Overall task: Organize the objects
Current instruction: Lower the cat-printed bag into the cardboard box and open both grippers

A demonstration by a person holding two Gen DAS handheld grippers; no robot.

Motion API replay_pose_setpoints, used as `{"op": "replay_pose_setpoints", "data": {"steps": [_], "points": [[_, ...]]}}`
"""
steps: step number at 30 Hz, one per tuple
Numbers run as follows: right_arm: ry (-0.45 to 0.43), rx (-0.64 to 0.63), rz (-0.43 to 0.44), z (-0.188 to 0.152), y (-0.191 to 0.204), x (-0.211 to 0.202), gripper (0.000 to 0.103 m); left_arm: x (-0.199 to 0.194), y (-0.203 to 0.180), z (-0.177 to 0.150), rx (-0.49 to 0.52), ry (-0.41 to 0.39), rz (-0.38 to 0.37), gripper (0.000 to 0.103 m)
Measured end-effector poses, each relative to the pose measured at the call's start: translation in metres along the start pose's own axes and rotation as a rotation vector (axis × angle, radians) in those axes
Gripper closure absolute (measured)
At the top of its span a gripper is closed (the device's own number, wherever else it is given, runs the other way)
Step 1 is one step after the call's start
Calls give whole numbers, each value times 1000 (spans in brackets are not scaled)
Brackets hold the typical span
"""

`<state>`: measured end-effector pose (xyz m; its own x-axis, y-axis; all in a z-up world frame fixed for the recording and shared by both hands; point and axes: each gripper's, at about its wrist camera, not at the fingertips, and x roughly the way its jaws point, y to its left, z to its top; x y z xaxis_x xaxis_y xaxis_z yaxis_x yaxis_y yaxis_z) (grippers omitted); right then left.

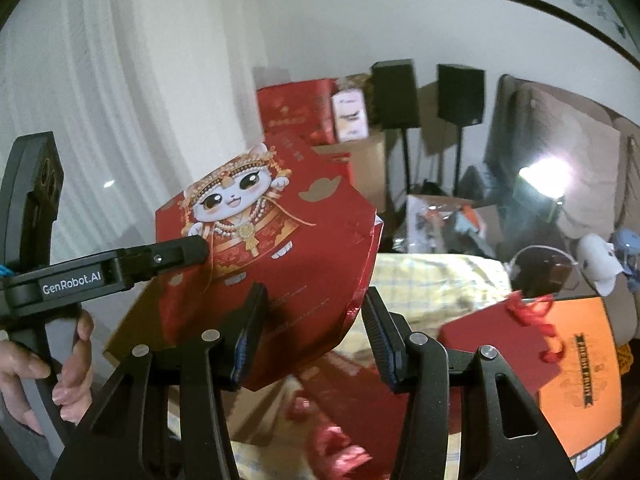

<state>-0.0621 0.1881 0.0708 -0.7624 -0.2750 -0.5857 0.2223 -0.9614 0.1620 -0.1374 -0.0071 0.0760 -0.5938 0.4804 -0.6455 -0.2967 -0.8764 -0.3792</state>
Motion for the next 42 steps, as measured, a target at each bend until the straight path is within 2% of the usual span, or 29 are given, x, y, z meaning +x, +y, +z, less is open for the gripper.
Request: {"op": "replay_pose_setpoints", "data": {"steps": [5, 14, 24, 26, 28, 34, 37, 40, 42], "points": [[35, -19, 57, -6, 21, 20, 53, -9, 33, -14, -29, 6, 49, 44], [123, -109, 129, -29, 58, 60, 53, -22, 76, -62, -92, 21, 133, 44], [212, -185, 179, -50, 80, 99, 53, -7, 109, -105, -173, 95, 125, 43], [219, -209, 184, -53, 83, 106, 56, -3, 114, -111, -184, 108, 124, 44], [241, -224, 204, -56, 87, 112, 61, -6, 114, -115, -169, 103, 132, 44], [250, -239, 196, -59, 90, 115, 62, -18, 119, -114, -180, 91, 115, 44], [230, -247, 188, -57, 91, 109, 62, -23, 122, -109, -177, 78, 138, 40], [216, -251, 188, -55, 91, 101, 61, -29, 124, -103, -169, 54, 176, 31], [204, -247, 188, -54, 91, 95, 56, -31, 125, -100, -161, 36, 204, 19]]}}
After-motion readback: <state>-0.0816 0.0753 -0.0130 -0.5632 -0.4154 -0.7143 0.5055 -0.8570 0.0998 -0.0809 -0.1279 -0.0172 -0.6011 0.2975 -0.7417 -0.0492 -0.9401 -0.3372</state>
